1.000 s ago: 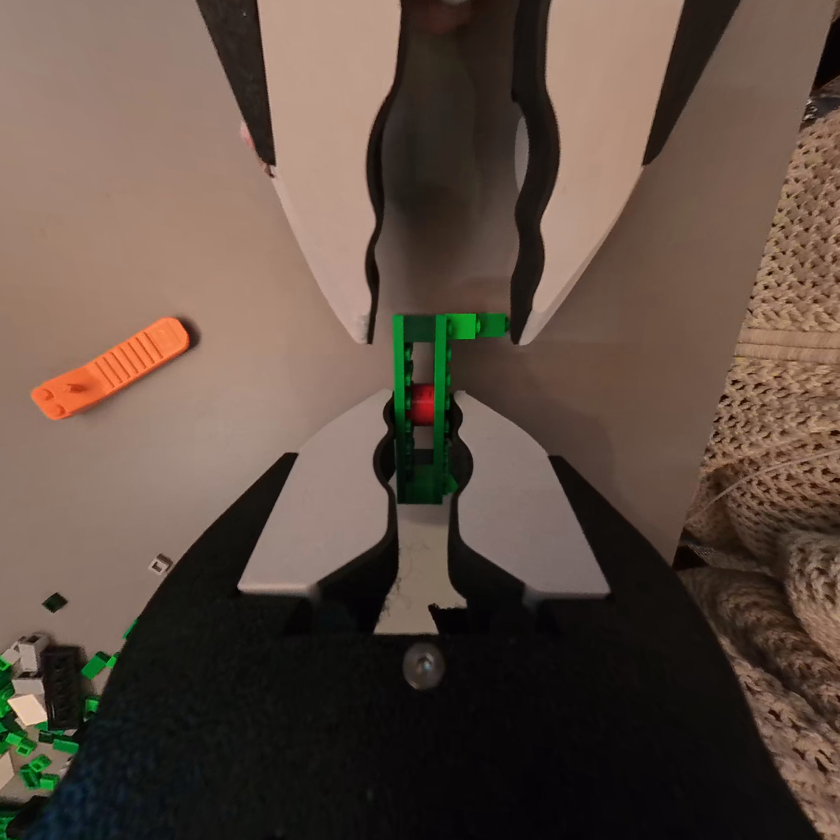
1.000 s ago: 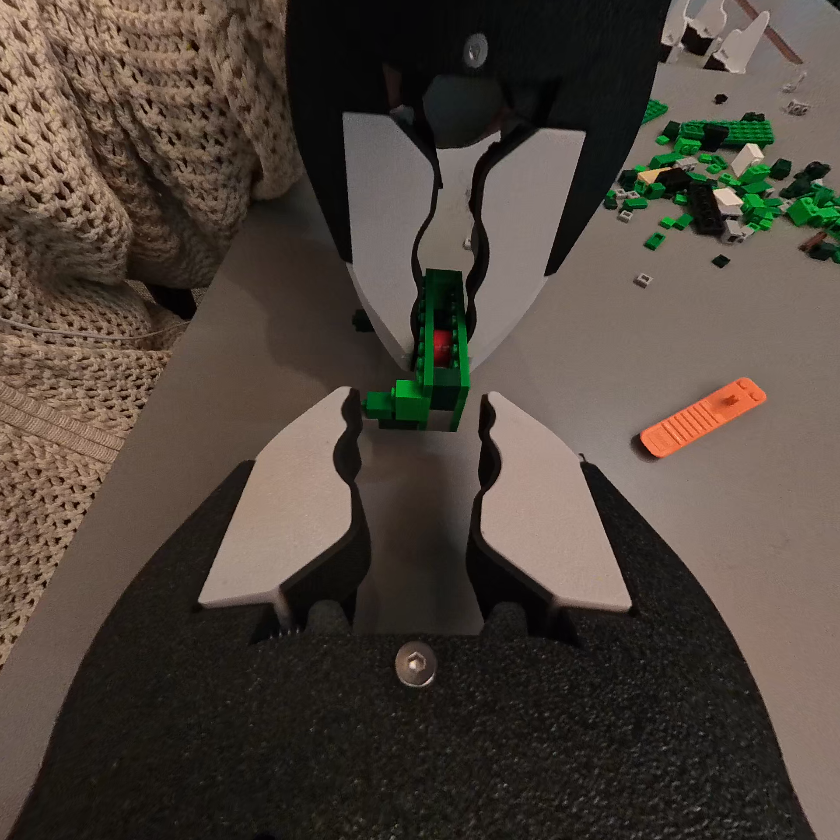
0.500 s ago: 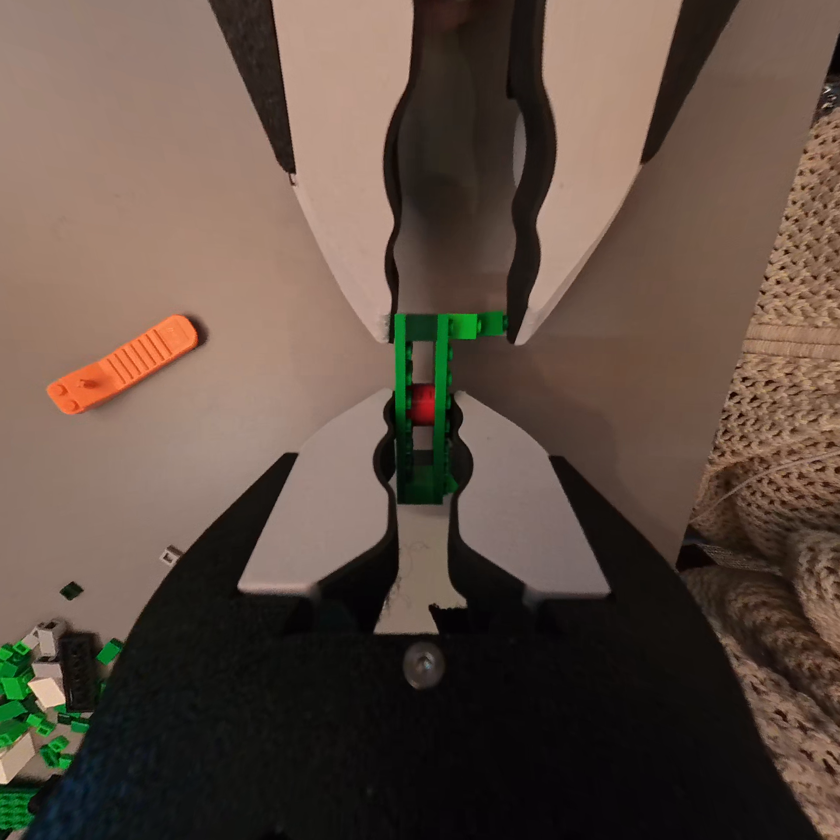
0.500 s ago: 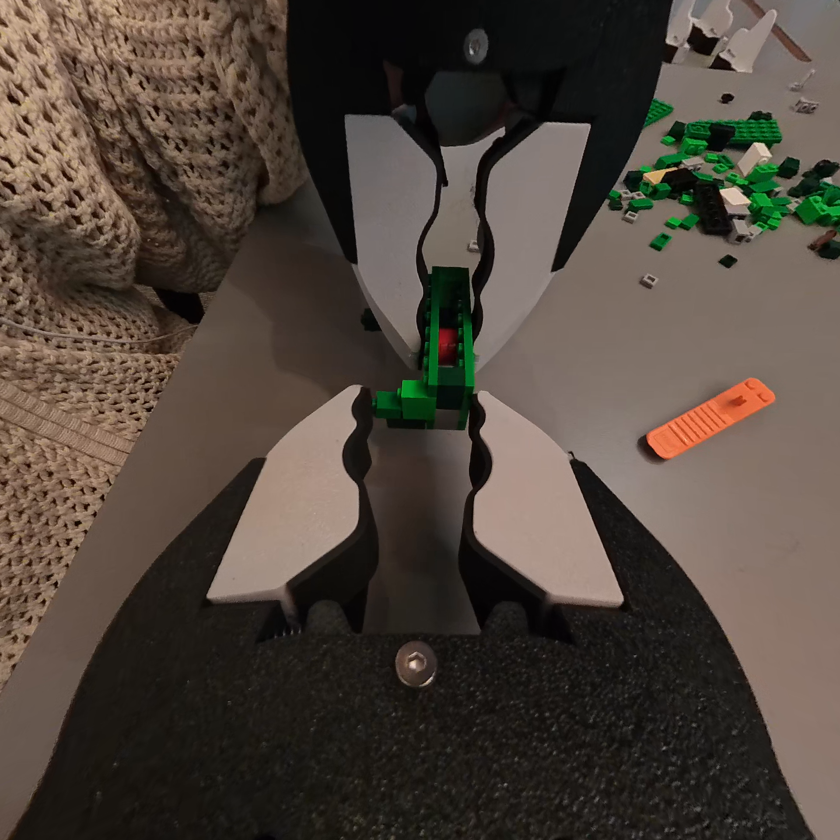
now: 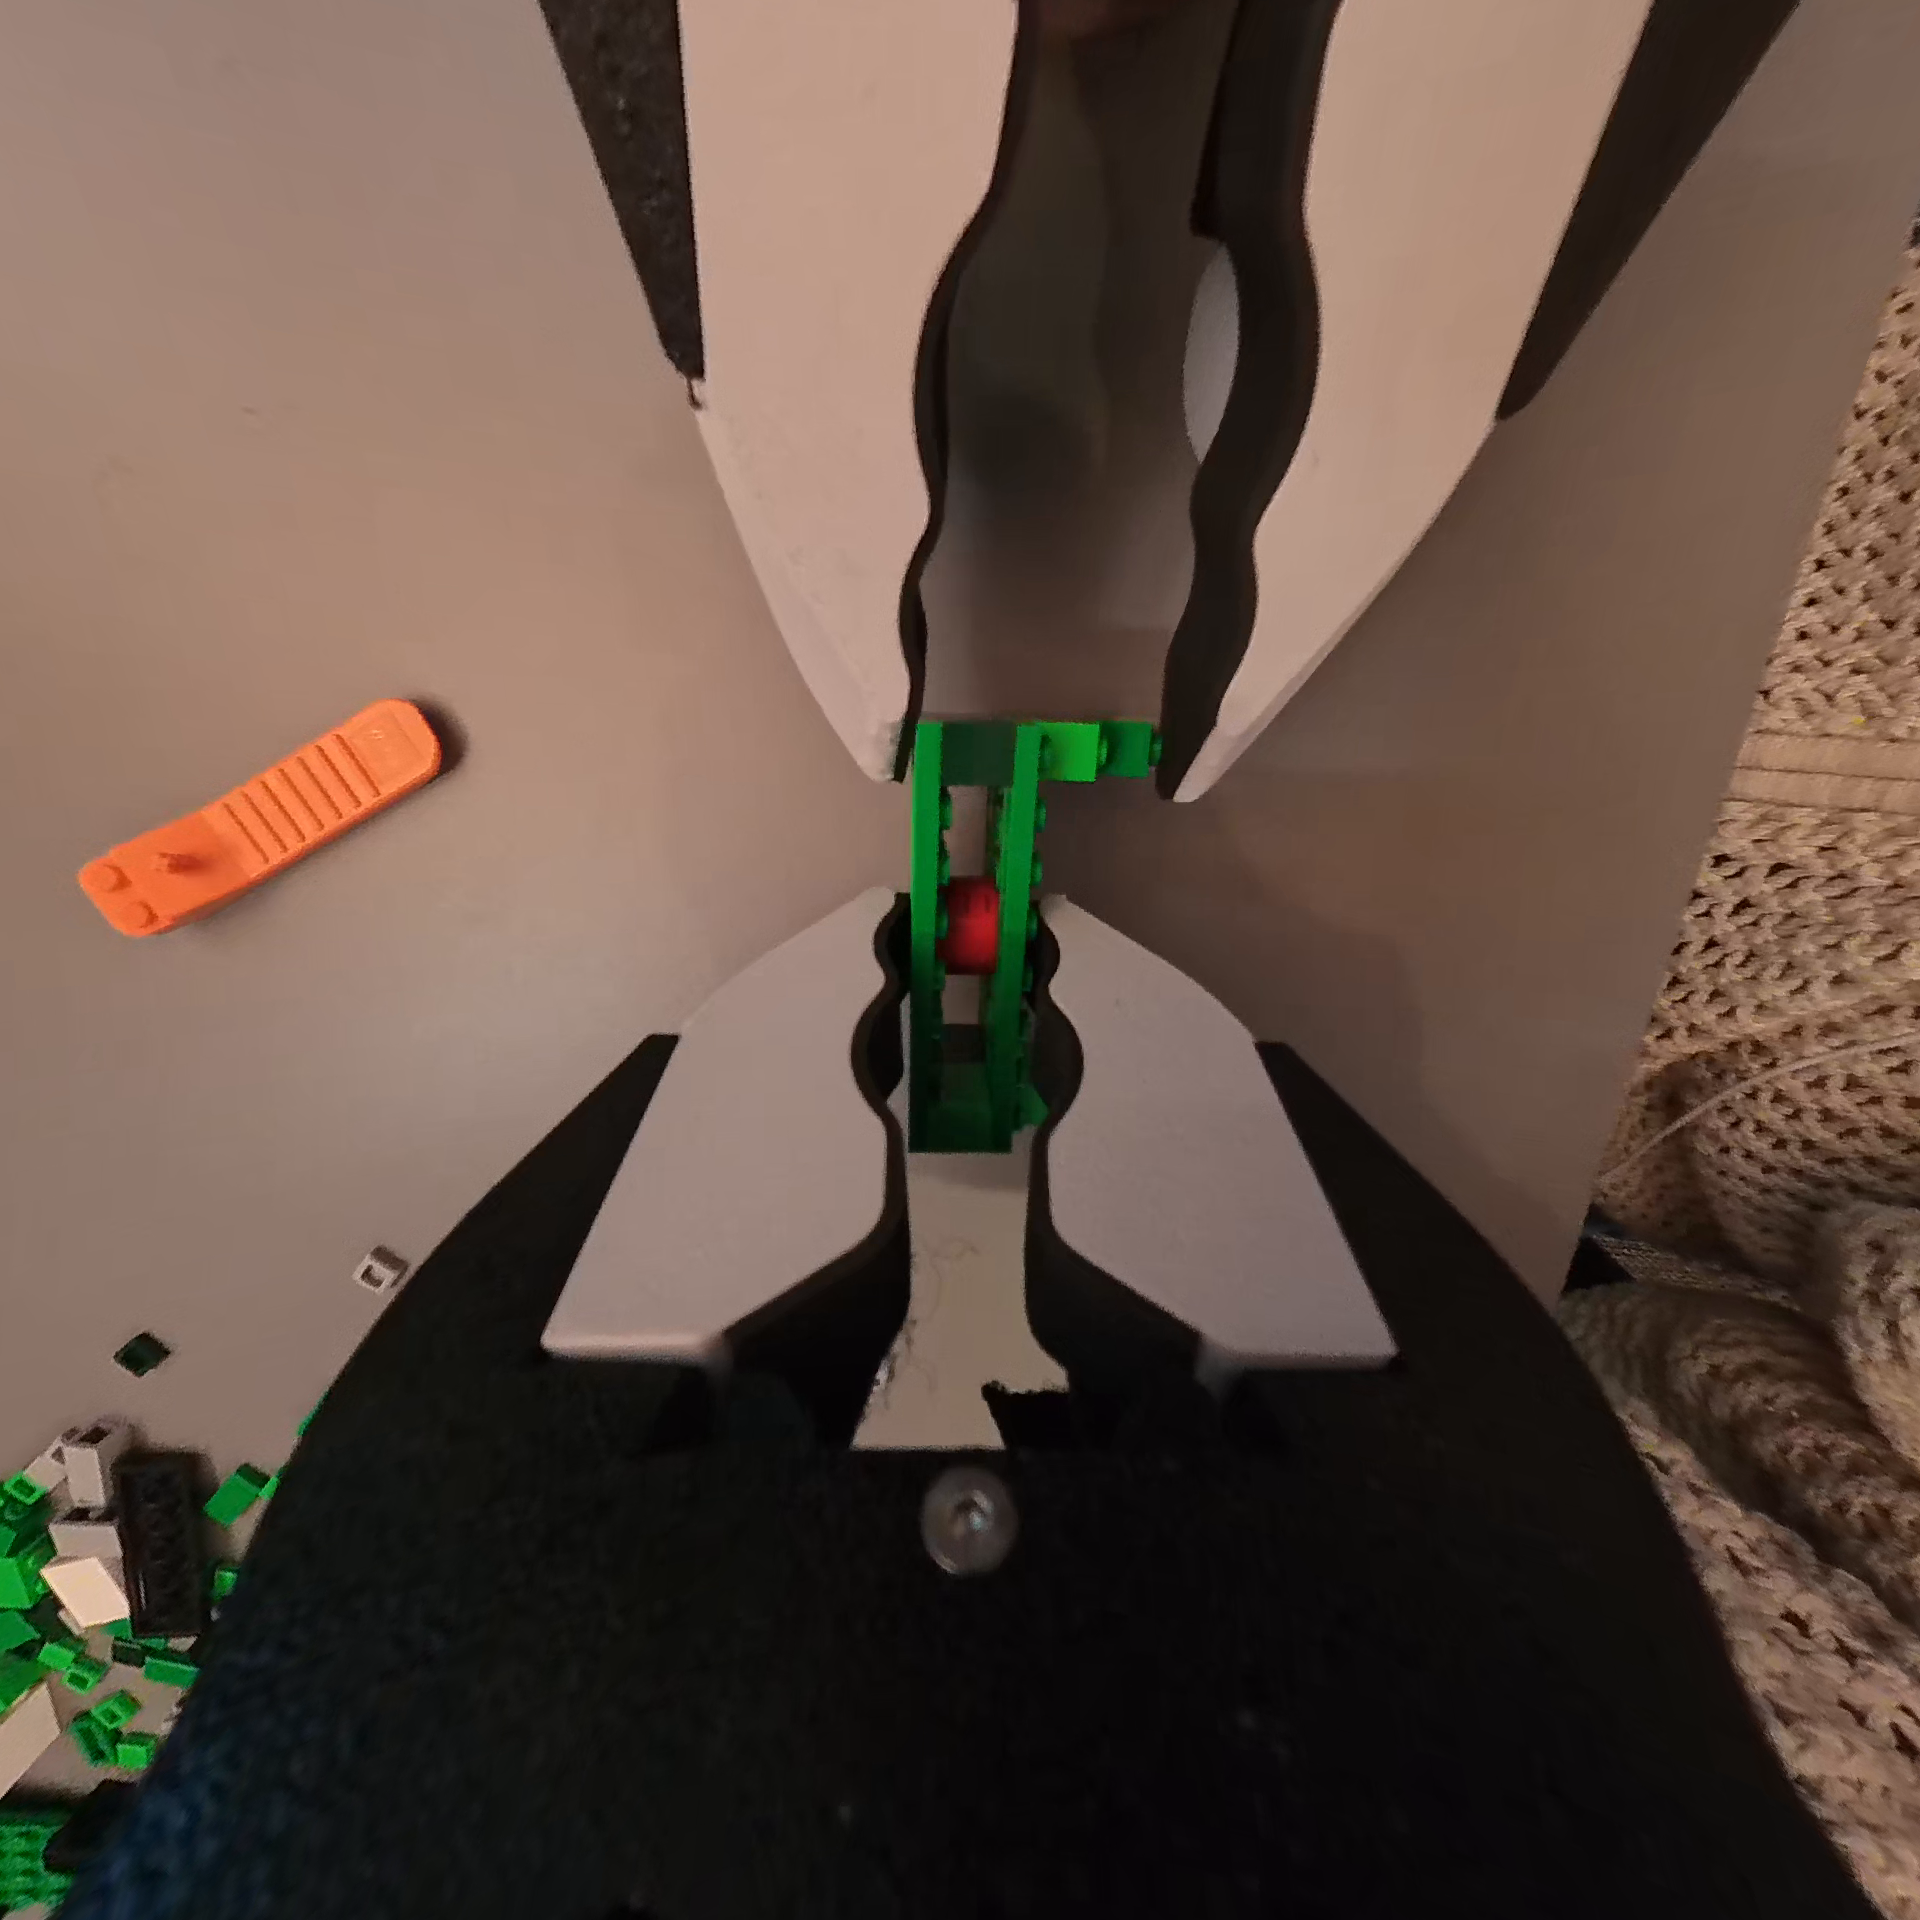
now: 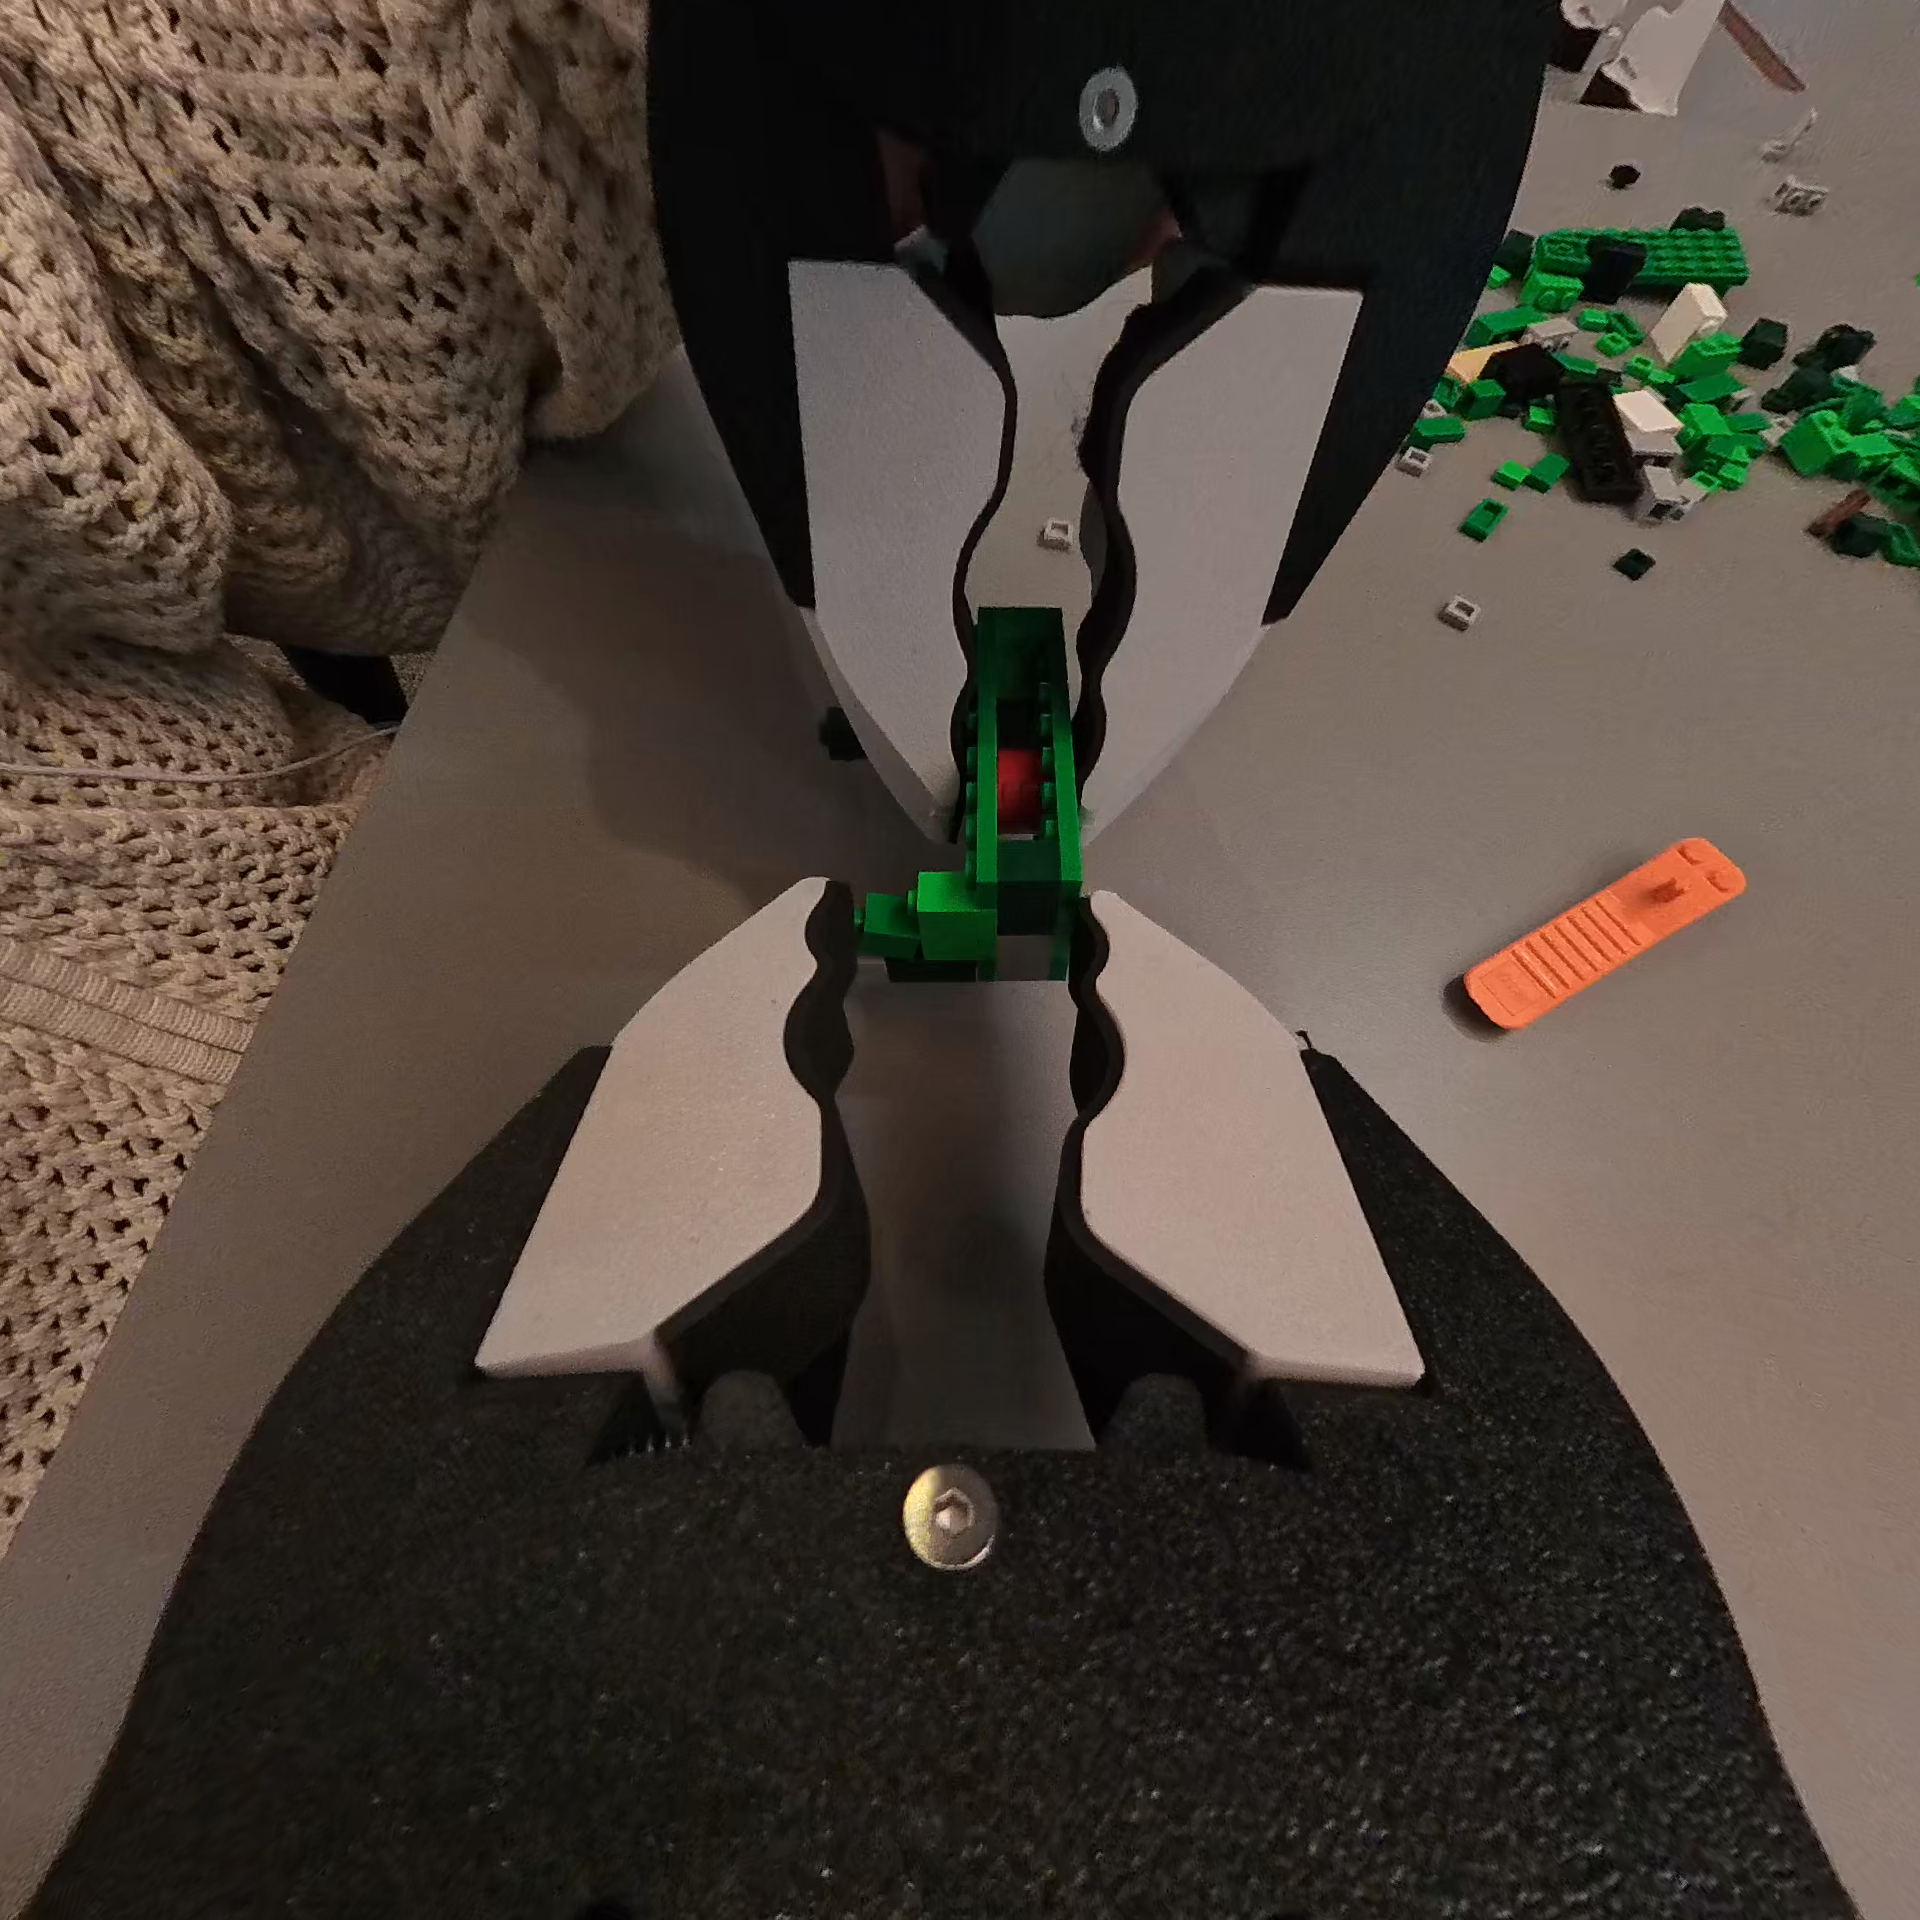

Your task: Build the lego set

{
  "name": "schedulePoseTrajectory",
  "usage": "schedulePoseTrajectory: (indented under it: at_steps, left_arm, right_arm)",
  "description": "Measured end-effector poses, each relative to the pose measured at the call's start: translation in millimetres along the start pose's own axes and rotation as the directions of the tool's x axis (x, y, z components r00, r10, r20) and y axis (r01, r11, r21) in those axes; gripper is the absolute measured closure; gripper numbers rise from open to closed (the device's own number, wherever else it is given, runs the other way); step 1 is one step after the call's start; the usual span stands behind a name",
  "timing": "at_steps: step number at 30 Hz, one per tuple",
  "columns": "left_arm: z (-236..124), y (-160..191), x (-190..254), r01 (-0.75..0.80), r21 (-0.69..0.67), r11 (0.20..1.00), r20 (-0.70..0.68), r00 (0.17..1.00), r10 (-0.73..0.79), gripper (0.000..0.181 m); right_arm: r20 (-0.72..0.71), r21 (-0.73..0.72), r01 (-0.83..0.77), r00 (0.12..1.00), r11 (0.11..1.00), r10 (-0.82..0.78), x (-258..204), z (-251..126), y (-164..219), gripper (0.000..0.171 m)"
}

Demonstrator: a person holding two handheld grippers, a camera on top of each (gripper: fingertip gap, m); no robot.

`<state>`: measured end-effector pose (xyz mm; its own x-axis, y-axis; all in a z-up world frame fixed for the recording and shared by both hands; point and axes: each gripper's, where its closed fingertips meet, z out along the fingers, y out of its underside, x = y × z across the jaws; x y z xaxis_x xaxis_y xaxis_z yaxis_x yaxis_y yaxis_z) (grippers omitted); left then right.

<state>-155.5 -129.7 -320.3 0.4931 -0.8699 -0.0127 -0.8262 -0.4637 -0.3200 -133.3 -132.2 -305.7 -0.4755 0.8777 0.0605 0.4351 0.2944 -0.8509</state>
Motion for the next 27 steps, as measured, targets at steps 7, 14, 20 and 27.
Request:
schedulePoseTrajectory:
  at_steps: [7, 14, 20, 27]
  left_arm:
    - [0, -1, 1, -0.028, 0.046, 0.999, -0.016, 0.999, 0.029, 0.162]
    - [5, 9, -7, -0.040, 0.096, 0.995, -0.007, 0.999, 0.040, 0.162]
    - [6, 19, -12, 0.047, 0.058, 0.997, -0.021, 0.999, -0.046, 0.162]
    - [9, 25, -15, 0.117, -0.011, 0.993, -0.015, 0.993, -0.117, 0.160]
  right_arm:
    - [-0.022, 0.041, 0.026, 0.999, 0.999, -0.025, 1, 0, -6, 0.127]
    - [-0.006, 0.050, 0.038, 0.999, 0.998, -0.037, -3, -1, -8, 0.111]
    - [-0.040, 0.048, 0.011, 0.999, 0.999, -0.010, 7, -4, -5, 0.112]
    - [-0.118, 0.121, -0.043, 0.991, 0.992, 0.057, 29, -15, -9, 0.119]
